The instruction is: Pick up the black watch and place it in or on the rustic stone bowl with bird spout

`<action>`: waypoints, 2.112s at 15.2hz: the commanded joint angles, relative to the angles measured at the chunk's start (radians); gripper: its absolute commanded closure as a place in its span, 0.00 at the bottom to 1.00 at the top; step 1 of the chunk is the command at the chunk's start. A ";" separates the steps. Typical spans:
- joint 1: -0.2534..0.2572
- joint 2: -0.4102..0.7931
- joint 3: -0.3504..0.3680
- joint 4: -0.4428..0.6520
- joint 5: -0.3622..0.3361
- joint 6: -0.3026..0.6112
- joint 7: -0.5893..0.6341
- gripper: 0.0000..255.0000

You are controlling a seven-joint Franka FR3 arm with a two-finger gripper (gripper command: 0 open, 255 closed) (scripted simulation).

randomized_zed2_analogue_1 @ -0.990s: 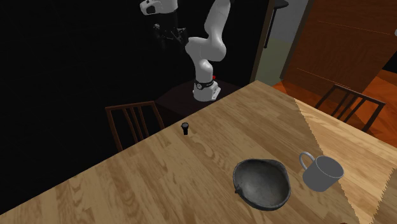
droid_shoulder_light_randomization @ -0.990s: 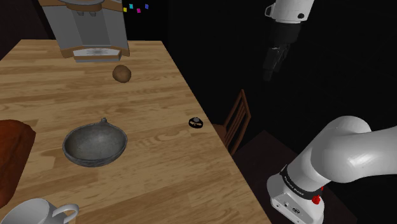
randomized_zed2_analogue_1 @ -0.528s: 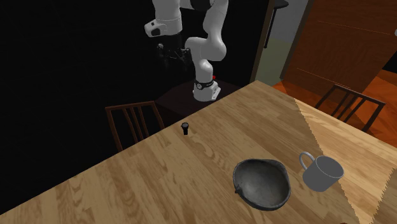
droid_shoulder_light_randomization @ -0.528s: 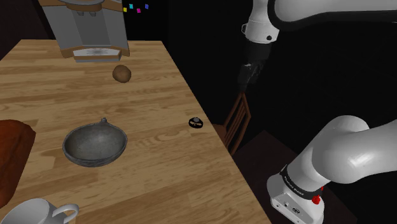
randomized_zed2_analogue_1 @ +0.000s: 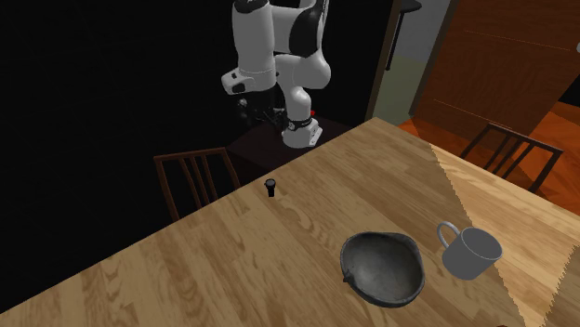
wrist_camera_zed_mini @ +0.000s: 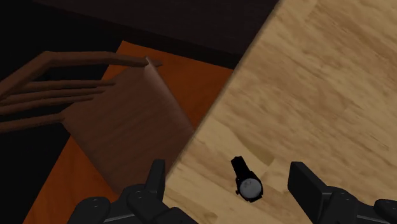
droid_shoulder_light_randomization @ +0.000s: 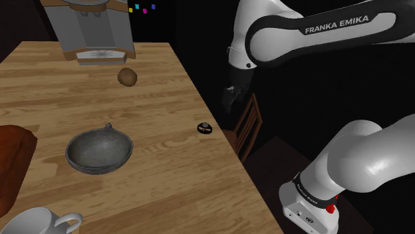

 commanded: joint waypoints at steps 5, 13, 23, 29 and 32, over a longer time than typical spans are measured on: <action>0.011 0.213 0.068 0.036 -0.011 0.214 0.078 0.00; 0.012 0.362 0.102 0.047 -0.051 0.366 0.137 0.00; 0.009 0.399 0.104 0.029 -0.065 0.419 0.147 0.00; 0.009 0.399 0.104 0.029 -0.065 0.419 0.147 1.00; 0.009 0.399 0.104 0.029 -0.065 0.419 0.147 1.00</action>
